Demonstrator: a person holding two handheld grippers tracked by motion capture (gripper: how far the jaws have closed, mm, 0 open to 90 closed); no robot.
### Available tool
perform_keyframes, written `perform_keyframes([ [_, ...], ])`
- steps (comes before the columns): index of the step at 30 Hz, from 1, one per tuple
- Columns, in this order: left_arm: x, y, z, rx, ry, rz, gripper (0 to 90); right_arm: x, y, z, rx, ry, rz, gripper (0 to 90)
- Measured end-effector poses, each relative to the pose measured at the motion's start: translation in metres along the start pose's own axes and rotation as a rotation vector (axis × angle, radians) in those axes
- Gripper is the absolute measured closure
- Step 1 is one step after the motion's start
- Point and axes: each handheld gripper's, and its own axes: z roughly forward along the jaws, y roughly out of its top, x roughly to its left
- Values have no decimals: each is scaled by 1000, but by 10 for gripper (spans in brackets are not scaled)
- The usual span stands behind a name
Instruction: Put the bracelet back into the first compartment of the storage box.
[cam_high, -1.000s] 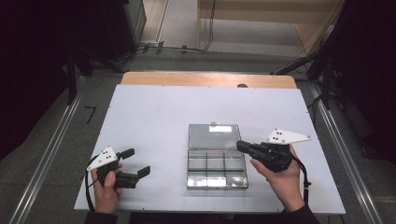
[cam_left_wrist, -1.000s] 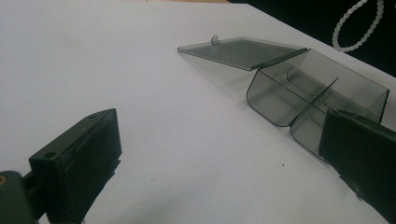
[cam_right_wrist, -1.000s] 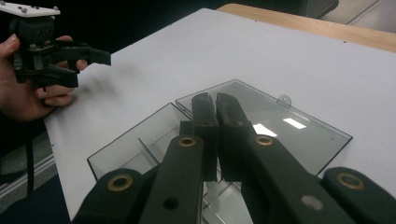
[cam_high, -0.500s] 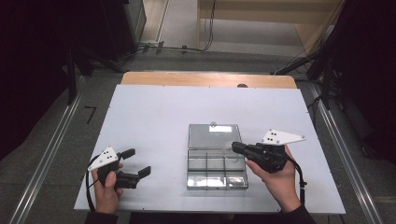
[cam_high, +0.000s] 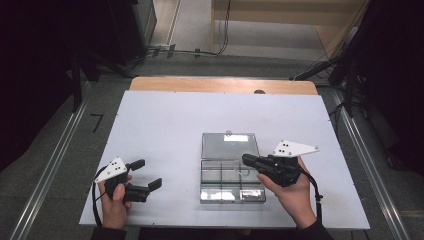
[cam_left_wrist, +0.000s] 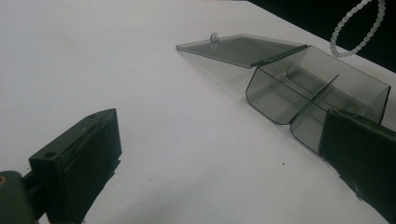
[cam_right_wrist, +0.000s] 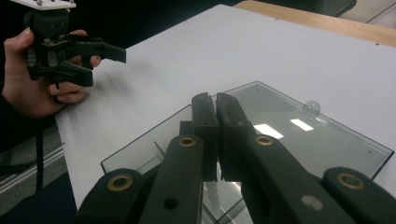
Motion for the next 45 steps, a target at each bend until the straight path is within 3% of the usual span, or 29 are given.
perform_keyframes([
  [45, -1, 0, 1, 5, 0, 8, 0, 19, -2, 35, 36, 52, -27, 854],
])
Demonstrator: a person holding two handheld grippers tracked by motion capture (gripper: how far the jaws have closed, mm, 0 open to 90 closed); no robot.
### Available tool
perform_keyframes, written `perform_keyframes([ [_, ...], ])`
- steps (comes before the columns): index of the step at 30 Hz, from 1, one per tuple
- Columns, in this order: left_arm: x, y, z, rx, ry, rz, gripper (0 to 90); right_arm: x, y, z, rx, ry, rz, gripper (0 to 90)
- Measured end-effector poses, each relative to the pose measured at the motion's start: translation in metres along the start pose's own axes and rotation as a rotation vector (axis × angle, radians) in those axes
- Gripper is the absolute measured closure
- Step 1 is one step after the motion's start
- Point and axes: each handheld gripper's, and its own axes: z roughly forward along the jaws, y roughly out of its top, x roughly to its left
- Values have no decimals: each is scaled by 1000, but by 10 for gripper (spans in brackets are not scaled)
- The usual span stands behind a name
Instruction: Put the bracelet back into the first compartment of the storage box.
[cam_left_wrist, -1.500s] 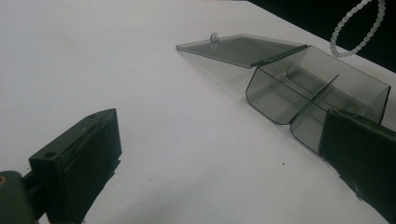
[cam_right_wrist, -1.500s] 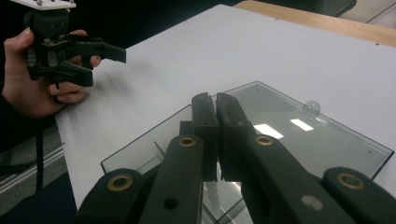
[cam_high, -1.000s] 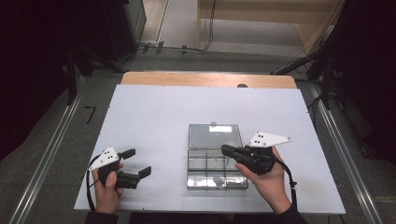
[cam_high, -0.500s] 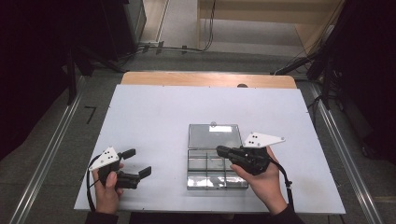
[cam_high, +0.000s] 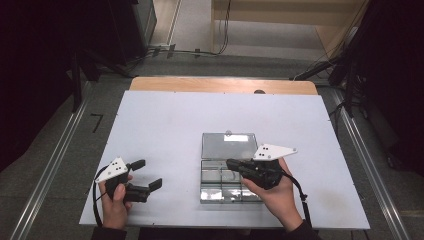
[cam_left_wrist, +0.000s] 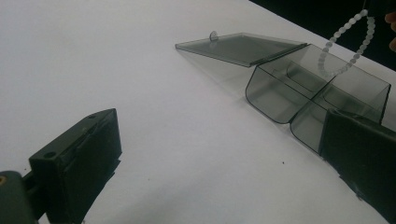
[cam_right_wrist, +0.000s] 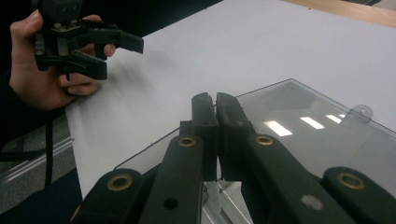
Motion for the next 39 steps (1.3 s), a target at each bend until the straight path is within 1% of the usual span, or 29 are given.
perform_keyframes([
  [5, 0, 0, 0, 0, 0, 0, 0, 2, -1, 4, 1, 5, -8, 854],
  [9, 0, 0, 0, 0, 0, -2, 0, 1, -1, 7, 1, 17, -6, 854],
  [14, 0, 0, 0, 2, 0, 0, 0, 1, -2, 11, 1, 17, -5, 854],
  [17, 0, 0, 0, 3, 0, -3, 0, 0, -2, 13, -1, 21, 4, 854],
  [23, 0, 0, 1, 2, -2, -3, 0, -1, -4, 18, 2, 27, -3, 854],
  [25, 0, 0, 1, 3, -2, -4, 0, 0, -4, 20, 6, 26, -13, 854],
  [35, -1, 0, 2, 6, -3, -1, 0, 4, -6, 30, 21, 34, -23, 854],
  [39, -1, 0, 2, 7, -3, 0, 0, 3, -8, 33, 18, 36, -21, 854],
])
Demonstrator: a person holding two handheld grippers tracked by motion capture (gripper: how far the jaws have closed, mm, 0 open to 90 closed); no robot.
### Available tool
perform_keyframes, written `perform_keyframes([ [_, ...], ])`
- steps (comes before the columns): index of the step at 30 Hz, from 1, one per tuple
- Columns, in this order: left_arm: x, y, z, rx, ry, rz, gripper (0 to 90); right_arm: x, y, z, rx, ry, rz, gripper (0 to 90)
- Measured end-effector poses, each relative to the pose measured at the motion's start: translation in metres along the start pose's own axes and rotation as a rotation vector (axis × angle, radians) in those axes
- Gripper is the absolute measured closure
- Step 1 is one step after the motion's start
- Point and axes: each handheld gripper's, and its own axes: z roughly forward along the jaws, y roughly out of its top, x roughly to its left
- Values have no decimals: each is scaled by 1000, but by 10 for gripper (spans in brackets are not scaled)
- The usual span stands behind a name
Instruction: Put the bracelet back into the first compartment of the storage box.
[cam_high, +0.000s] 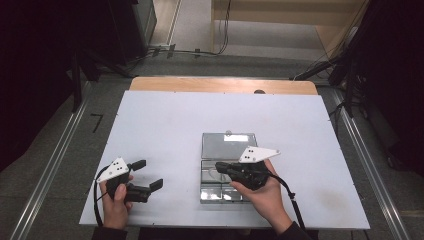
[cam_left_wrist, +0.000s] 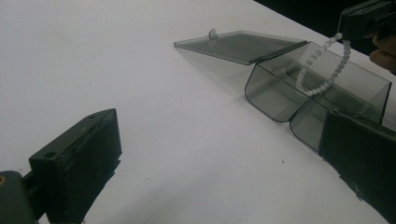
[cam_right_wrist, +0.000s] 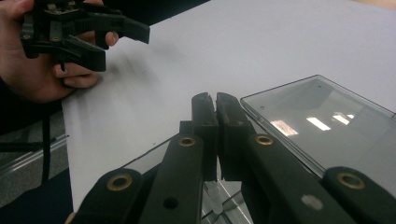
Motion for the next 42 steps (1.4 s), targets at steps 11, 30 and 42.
perform_keyframes([
  [11, 0, 0, 0, 3, -1, 2, 0, -2, -7, 9, -15, 14, -31, 853],
  [30, -1, 1, 0, 1, -6, 4, 0, -12, -5, -3, -13, -8, 44, 448],
  [42, -2, 1, 0, -4, -6, 5, 0, -16, 6, -17, -5, -19, 64, 149],
])
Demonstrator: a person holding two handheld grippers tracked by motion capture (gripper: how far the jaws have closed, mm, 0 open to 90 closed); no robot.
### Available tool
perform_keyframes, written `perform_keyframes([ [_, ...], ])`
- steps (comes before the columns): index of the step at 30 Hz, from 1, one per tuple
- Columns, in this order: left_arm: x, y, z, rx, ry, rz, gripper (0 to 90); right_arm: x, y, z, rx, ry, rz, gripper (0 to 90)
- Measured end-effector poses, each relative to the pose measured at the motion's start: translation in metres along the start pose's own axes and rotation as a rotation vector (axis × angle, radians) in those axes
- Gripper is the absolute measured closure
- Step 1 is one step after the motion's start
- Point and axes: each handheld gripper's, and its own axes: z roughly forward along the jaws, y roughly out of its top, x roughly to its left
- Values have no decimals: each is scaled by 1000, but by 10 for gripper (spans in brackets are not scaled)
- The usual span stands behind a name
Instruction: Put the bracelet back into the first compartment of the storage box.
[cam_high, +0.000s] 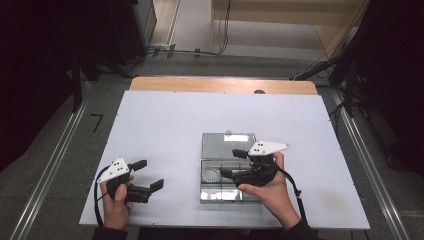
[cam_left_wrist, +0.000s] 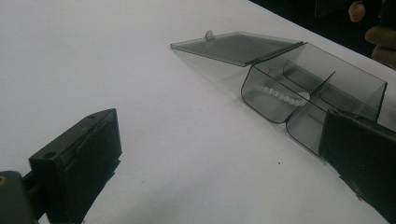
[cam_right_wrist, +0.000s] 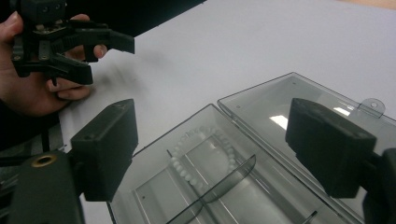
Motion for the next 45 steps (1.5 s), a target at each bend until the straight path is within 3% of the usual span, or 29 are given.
perform_keyframes([
  [11, 0, -1, -2, -2, 2, 0, 0, -12, 5, -8, 1, -5, 46, 10],
  [21, -3, -2, -2, -3, 0, -1, 0, -16, 7, -13, 13, -46, 40, 0],
  [45, -6, 0, -2, -5, -4, 7, 0, -44, -2, -13, 49, -48, 104, 0],
])
